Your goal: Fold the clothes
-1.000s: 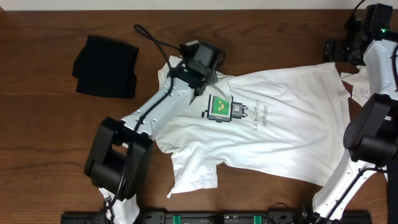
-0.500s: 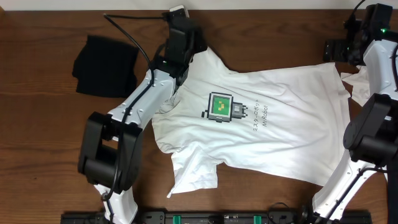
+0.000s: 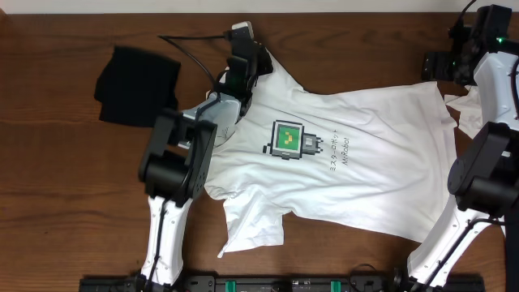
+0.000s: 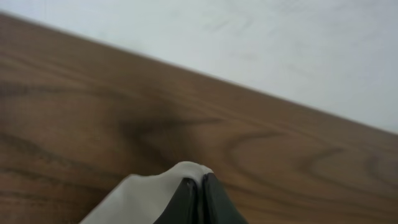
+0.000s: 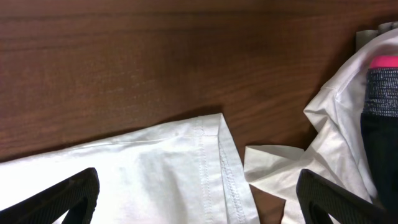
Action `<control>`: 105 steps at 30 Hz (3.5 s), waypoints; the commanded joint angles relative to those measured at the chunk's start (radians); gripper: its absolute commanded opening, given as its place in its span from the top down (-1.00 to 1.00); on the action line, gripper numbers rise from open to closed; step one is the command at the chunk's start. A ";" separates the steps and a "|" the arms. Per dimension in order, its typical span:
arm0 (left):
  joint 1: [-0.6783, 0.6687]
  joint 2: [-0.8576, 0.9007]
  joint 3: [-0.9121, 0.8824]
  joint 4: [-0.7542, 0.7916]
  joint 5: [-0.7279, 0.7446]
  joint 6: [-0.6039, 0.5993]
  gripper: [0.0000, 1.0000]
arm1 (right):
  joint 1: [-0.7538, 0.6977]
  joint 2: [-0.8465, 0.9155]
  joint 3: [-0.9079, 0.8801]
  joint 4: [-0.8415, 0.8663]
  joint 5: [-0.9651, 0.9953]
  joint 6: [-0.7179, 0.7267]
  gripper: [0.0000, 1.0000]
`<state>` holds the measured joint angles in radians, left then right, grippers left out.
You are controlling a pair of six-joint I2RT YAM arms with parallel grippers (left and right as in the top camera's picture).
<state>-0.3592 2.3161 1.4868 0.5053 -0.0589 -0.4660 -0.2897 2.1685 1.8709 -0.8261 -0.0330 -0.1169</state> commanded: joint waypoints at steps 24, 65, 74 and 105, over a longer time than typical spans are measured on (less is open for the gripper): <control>0.016 0.149 0.394 -0.090 0.000 0.021 0.57 | -0.005 -0.010 0.012 -0.001 0.000 0.000 -0.98; -0.127 -0.246 0.745 -1.731 0.058 0.180 -0.03 | -0.005 -0.010 0.012 -0.001 0.000 0.000 -0.98; -0.131 -0.403 0.745 -2.020 0.077 0.043 -0.23 | -0.005 -0.010 0.012 -0.001 0.000 0.000 -0.98; -0.225 -1.118 0.066 -2.029 -0.189 -0.296 -0.68 | -0.005 -0.010 0.011 0.114 0.000 0.000 -0.98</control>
<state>-0.6083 1.2251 1.5902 -1.5448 -0.2020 -0.7227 -0.2897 2.1685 1.8709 -0.7403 -0.0326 -0.1173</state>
